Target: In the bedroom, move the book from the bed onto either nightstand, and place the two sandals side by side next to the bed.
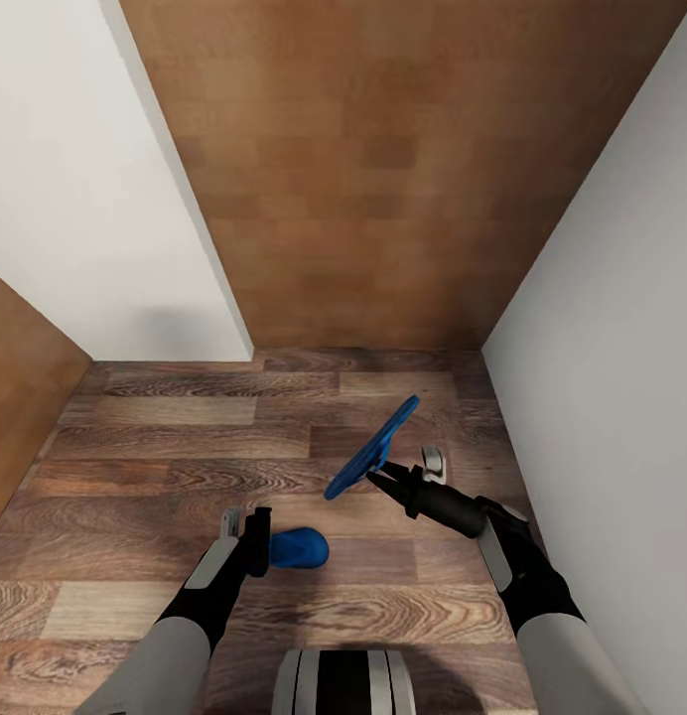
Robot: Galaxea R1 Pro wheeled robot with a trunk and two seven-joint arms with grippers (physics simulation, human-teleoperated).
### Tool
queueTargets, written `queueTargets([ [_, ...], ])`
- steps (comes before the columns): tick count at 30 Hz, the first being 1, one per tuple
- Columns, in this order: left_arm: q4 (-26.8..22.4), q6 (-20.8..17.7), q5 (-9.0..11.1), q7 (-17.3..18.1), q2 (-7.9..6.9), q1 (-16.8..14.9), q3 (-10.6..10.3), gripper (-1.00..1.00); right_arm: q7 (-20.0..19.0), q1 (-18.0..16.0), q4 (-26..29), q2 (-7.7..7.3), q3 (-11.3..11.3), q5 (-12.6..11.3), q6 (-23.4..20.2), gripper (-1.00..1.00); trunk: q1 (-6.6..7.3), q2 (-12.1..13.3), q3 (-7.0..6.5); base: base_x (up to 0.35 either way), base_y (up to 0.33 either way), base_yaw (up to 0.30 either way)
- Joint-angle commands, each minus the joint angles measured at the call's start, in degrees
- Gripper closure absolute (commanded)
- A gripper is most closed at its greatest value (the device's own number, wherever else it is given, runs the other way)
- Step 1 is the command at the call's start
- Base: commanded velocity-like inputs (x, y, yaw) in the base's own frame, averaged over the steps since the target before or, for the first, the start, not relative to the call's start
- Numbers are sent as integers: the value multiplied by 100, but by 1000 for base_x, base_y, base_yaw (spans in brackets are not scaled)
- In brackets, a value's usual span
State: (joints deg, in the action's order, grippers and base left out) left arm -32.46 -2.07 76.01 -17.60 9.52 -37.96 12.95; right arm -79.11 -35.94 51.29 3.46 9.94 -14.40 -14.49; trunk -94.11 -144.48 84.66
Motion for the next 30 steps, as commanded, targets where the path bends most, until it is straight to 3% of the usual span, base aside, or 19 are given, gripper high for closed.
queueTargets([
  [1,-13,-24,30,-24,6,-1,32,-100,-26,-2,1,5,17,-4,-61,100,1,-1,4,0,0,0],
  [30,-15,-39,33,-24,1,-1,30,-100,-18,4,4,6,22,4,-89,100,1,-1,4,0,0,0],
])
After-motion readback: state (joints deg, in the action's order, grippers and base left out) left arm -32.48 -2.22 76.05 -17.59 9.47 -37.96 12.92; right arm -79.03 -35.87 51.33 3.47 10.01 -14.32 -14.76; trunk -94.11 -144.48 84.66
